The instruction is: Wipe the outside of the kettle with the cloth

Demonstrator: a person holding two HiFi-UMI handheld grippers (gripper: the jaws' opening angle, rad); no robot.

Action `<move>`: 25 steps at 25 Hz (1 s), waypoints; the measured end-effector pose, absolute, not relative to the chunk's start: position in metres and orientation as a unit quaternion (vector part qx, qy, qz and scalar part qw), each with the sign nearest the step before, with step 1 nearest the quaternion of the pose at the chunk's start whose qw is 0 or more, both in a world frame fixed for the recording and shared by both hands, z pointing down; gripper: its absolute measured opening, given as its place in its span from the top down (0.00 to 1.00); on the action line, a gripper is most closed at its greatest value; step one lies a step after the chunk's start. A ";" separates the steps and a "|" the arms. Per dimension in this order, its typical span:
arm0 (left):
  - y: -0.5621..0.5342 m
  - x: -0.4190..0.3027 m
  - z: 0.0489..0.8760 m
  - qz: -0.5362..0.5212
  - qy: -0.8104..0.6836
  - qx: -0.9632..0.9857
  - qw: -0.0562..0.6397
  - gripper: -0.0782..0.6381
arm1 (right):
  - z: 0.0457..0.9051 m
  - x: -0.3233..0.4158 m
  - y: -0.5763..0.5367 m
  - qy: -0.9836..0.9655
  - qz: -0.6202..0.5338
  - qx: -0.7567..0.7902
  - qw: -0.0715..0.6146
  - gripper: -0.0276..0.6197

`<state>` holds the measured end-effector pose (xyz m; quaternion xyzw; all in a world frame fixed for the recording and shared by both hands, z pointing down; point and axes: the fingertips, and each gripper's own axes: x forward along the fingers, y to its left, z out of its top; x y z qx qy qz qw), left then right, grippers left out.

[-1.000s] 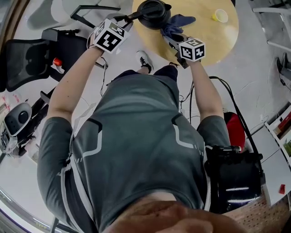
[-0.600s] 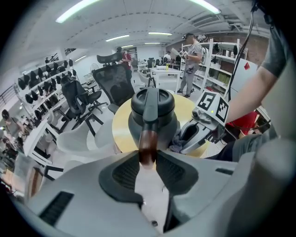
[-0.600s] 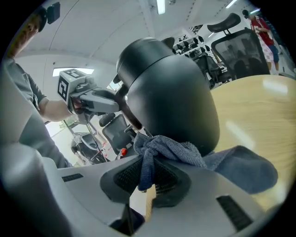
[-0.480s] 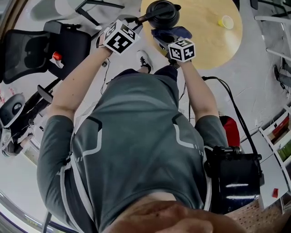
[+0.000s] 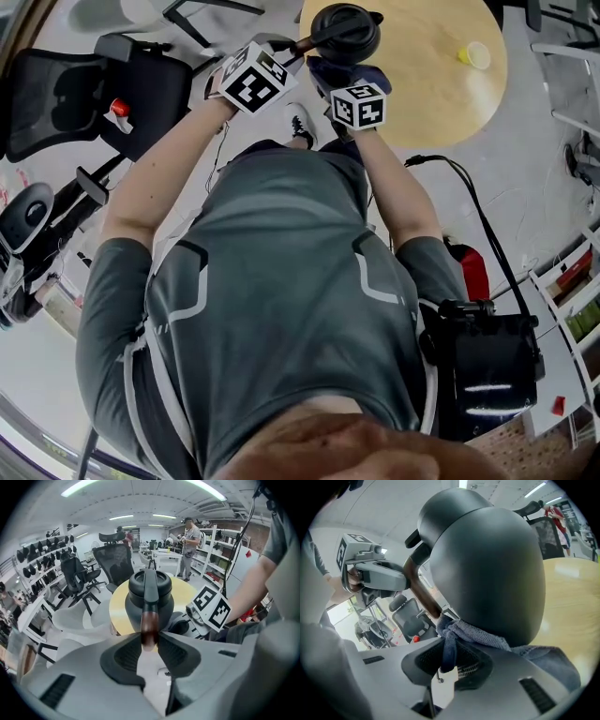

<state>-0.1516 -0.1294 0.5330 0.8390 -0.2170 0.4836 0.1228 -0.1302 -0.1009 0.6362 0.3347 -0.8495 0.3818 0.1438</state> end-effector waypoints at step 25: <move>-0.150 -0.174 0.457 0.247 -0.282 0.913 0.159 0.65 | 0.560 -0.063 -0.081 -0.822 0.386 0.410 0.086 0.86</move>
